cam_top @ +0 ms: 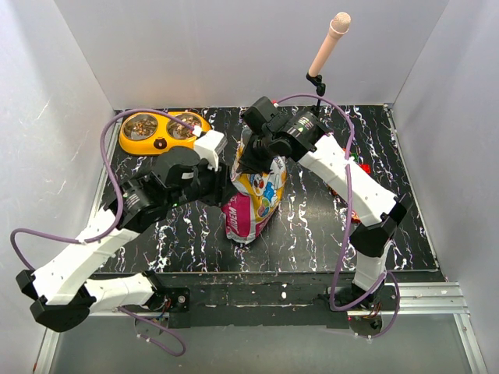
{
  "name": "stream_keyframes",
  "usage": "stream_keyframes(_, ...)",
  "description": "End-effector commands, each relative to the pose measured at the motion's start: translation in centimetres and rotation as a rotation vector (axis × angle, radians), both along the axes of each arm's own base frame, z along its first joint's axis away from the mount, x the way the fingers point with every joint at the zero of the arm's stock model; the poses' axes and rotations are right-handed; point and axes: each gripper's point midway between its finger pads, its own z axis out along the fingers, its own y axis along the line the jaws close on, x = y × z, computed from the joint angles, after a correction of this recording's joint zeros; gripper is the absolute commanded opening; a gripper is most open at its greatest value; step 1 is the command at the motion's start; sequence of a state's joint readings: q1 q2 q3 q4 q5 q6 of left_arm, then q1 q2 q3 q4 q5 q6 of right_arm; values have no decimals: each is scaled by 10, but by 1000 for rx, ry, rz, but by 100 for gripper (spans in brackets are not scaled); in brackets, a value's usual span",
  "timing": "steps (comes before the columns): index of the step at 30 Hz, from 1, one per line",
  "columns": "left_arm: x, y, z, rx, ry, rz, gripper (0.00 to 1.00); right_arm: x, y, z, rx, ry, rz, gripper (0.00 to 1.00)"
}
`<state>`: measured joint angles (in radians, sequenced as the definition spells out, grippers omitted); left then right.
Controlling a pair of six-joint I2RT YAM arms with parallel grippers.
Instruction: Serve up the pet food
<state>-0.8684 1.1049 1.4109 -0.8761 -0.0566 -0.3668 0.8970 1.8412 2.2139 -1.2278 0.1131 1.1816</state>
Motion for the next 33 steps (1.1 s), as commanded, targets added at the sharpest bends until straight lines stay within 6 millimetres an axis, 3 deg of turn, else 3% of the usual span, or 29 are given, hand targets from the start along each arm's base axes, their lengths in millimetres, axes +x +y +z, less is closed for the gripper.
stream_keyframes(1,8,19,18,33,-161,14,38,12,7,84,261,-160,-60,1)
stream_keyframes(5,8,-3,10,30,-150,-76,49,6,8,84,277,-132,-62,1)
stream_keyframes(8,13,-9,3,55,-139,-86,50,6,9,85,289,-122,-65,1)
stream_keyframes(10,19,-8,-1,79,-152,-68,40,4,7,85,286,-114,-66,1)
stream_keyframes(20,40,-21,0,54,-213,-29,19,-7,2,77,294,-59,-87,1)
stream_keyframes(22,42,-20,-4,58,-218,-16,10,-9,5,78,317,-51,-78,2)
stream_keyframes(24,43,-20,-5,53,-221,-14,0,-10,5,79,331,-42,-76,8)
stream_keyframes(27,41,-20,-6,34,-222,-16,0,-6,-5,85,318,-95,-64,20)
stream_keyframes(28,39,-20,-5,24,-222,-19,0,-1,-10,89,311,-126,-58,30)
stream_keyframes(29,38,-21,-5,14,-221,-24,0,0,-15,93,297,-168,-27,50)
stream_keyframes(33,30,-21,-3,-37,-206,-28,0,9,-54,89,215,-257,35,72)
